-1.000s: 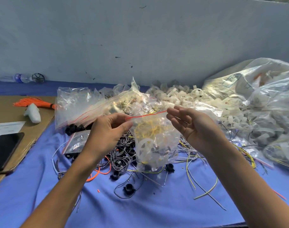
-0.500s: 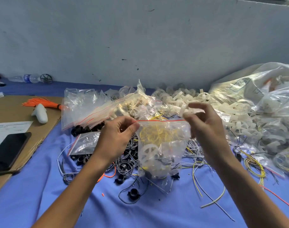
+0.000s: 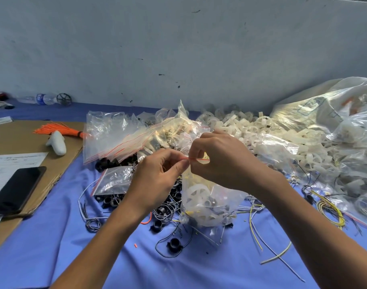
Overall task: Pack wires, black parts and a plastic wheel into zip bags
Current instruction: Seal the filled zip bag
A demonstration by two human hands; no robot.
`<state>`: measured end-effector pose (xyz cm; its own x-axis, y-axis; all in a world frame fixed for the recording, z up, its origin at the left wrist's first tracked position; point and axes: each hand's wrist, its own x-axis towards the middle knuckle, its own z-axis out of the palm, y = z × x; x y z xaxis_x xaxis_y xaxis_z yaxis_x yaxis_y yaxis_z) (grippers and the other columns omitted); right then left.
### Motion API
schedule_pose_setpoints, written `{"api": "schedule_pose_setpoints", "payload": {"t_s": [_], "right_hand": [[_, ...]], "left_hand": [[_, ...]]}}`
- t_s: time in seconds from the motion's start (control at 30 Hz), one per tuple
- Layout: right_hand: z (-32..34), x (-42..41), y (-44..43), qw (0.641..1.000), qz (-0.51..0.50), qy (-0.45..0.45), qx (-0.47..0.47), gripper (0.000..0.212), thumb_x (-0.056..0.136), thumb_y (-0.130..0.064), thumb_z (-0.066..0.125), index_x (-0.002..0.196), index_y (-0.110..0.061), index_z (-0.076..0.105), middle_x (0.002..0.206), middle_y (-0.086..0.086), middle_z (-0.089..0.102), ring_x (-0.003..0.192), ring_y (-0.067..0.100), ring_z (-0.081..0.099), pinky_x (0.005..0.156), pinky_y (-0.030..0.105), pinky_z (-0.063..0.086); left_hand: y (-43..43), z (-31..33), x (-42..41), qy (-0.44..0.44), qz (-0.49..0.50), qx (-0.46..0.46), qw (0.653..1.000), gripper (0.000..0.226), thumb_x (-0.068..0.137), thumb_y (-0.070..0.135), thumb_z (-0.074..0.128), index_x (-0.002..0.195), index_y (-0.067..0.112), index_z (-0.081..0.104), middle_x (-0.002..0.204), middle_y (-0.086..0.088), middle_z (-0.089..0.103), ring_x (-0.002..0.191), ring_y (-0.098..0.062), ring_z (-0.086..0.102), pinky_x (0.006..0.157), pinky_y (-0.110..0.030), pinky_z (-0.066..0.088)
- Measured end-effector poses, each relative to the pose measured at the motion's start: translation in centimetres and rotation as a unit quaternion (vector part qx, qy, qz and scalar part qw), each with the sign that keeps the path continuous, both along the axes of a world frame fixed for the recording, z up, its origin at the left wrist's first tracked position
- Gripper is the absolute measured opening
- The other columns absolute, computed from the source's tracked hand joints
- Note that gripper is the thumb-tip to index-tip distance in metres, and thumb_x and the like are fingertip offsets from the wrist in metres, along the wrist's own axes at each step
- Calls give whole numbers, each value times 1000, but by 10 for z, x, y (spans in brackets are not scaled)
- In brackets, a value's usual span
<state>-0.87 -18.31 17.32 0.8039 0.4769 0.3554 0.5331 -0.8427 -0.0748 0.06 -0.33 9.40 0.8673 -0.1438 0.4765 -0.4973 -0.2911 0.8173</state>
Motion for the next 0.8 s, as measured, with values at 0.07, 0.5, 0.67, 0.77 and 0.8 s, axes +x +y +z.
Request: {"api": "schedule_pose_setpoints", "payload": {"t_s": [0.07,0.5,0.67,0.77,0.8], "right_hand": [[-1,-1,0,1000,2,-5,6,31,79,-54,47,89,-31,66,89,-12,63,85,14,50,70,32,45],[-15,2,-35,999,-20,-15,45,17,76,-43,59,82,-30,67,81,-17,59,81,11,49,62,26,36],[-17,-2,-60,997,-54,-36,48,14,74,-39,62,77,-27,68,77,-13,64,78,15,53,63,29,45],[-17,-6,-75,995,-74,-47,41,8,73,-33,69,75,-26,68,76,-12,64,77,19,55,63,30,46],[-16,-7,-79,994,-81,-49,46,8,73,-33,70,75,-25,69,75,-12,64,77,18,55,63,30,46]], "left_hand": [[0,-1,1,-2,-10,2,1000,6,90,35,71,92,30,72,78,5,66,67,-8,57,62,-30,50],[4,-4,4,4,10,10,1000,5,89,32,73,86,29,71,73,3,64,63,-6,52,60,-29,47],[9,-5,7,12,11,13,1000,6,89,31,73,86,26,71,71,-2,63,61,-5,51,61,-36,48],[10,-6,9,9,9,21,1000,6,89,35,72,87,29,71,71,1,64,61,-4,51,60,-32,48],[10,-7,9,6,10,22,1000,6,88,36,72,87,30,71,71,2,64,61,-4,52,60,-31,48]]}}
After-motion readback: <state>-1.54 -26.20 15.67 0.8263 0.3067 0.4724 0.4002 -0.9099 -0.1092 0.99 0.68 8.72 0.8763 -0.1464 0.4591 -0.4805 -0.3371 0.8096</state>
